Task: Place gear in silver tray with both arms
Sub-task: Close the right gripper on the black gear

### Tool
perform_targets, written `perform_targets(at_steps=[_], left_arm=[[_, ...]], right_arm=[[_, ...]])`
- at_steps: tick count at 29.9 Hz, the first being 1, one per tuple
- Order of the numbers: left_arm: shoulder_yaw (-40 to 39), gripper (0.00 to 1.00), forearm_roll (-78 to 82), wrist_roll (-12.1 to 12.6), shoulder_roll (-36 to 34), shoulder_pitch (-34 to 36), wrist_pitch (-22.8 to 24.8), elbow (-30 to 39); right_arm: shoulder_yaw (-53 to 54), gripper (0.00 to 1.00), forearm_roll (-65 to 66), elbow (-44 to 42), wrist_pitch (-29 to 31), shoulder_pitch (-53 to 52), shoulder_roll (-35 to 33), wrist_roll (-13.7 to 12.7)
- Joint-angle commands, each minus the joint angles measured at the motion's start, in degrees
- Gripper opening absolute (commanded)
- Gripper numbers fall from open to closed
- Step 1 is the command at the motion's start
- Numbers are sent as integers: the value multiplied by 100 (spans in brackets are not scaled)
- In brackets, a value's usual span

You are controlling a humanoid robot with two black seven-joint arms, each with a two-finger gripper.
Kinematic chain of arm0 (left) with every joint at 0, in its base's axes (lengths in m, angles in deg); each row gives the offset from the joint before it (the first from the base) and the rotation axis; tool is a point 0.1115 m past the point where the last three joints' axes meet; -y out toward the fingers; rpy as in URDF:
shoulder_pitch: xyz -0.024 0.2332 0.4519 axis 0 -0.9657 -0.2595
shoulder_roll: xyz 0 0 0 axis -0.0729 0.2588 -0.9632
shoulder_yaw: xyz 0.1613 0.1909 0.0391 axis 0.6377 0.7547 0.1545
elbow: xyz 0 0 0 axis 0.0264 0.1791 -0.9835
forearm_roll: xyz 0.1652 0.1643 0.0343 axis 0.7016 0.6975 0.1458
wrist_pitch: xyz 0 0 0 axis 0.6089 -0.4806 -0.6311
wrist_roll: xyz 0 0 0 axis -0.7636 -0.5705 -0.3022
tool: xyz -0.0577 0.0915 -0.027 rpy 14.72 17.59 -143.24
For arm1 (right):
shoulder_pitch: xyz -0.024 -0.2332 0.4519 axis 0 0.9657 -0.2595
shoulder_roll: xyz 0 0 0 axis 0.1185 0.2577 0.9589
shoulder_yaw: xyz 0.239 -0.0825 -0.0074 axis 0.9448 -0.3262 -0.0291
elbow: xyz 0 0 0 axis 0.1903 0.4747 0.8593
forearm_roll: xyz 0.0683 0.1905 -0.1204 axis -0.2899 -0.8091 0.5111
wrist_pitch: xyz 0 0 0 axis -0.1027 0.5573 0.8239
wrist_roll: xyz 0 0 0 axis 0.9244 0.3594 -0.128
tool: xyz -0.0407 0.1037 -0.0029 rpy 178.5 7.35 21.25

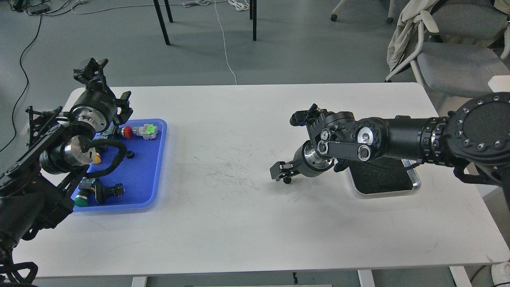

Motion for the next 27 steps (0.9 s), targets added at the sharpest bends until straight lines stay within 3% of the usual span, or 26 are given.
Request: perform_targets(at_steps=[1,9,19,27], left_arm=[[-4,98,0,-5,-4,0,-25,0],[-83,98,0,-5,-4,0,-34,8],[-92,98,0,-5,5,0,-86,17],[-92,98,0,-5,5,0,-95,61]], right_arm=[[1,88,8,-2,-4,28,0,-32],[71,84,-18,-10,-170,72,0,-32],[97,62,-45,16,-188,89,0,-85],[97,57,-53,69,-127,98,0,-147]])
